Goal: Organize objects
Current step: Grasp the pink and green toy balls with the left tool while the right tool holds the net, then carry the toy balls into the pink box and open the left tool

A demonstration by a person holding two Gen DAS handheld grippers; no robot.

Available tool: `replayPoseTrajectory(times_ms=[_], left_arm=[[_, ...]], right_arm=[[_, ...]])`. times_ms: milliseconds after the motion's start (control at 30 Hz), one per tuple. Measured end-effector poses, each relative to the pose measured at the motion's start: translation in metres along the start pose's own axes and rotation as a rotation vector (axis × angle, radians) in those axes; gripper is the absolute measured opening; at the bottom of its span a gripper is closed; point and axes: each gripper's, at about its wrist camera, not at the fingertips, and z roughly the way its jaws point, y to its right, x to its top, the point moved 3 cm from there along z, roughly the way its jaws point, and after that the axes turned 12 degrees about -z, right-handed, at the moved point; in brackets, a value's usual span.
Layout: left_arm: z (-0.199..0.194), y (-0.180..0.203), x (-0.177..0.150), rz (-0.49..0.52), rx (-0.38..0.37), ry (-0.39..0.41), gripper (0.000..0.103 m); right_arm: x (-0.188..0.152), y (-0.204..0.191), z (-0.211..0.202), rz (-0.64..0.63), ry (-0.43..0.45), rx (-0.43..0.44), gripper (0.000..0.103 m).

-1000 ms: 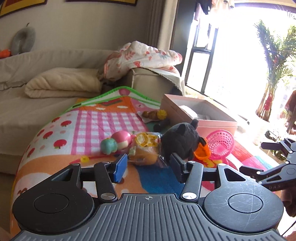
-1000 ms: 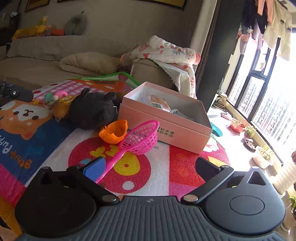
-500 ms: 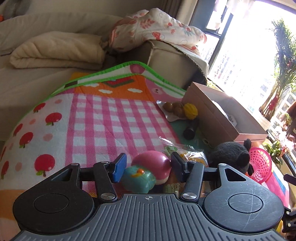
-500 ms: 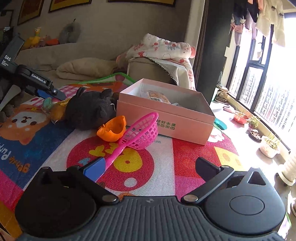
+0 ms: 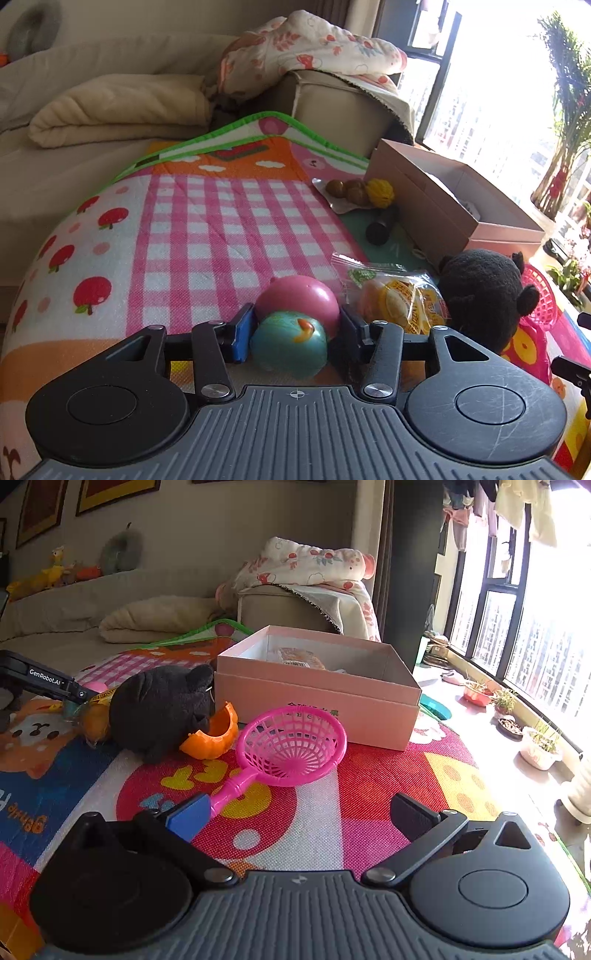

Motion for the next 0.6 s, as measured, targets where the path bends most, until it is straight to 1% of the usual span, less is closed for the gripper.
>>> replayPoseTrajectory(times_ms=[67,133,200,267,333,433,467,500,533,600], left_arm=[[-0.008,0.001,-0.001,-0.027,-0.005,0.014,0.052],[-0.021,0.005,-0.006,-0.032,-0.029,0.037,0.052],[-0.038,0.008,-0.013,-0.024,-0.029,0.067,0.051],[-0.053,0.011,-0.022,-0.030,-0.025,0.085,0.051],[-0.068,0.016,-0.035,-0.030,-0.033,0.082,0.051],[-0.084,0.025,-0.053,0.003,-0.041,0.070,0.051],[-0.088,0.029,-0.058,0.013,-0.041,0.066,0.051],[-0.091,0.032,-0.064,0.023,-0.044,0.057,0.051],[-0.093,0.035,-0.069,0.029,-0.048,0.046,0.051],[-0.095,0.043,-0.077,0.044,-0.064,0.023,0.051]], right_arm=[[0.002,-0.001,-0.001,-0.011,-0.003,0.000,0.103],[0.007,-0.004,-0.001,-0.057,0.007,-0.012,0.103],[0.016,-0.006,0.004,-0.111,0.007,-0.032,0.103],[0.024,-0.001,0.015,-0.108,-0.003,-0.035,0.103],[0.033,0.011,0.037,-0.070,-0.055,-0.011,0.103],[0.038,0.018,0.068,-0.030,-0.134,0.037,0.103],[0.039,0.018,0.072,-0.026,-0.150,0.039,0.100],[0.040,0.017,0.074,-0.030,-0.157,0.035,0.094],[0.040,0.014,0.072,-0.048,-0.162,0.036,0.082],[0.041,0.013,0.061,-0.053,-0.149,0.026,0.082]])
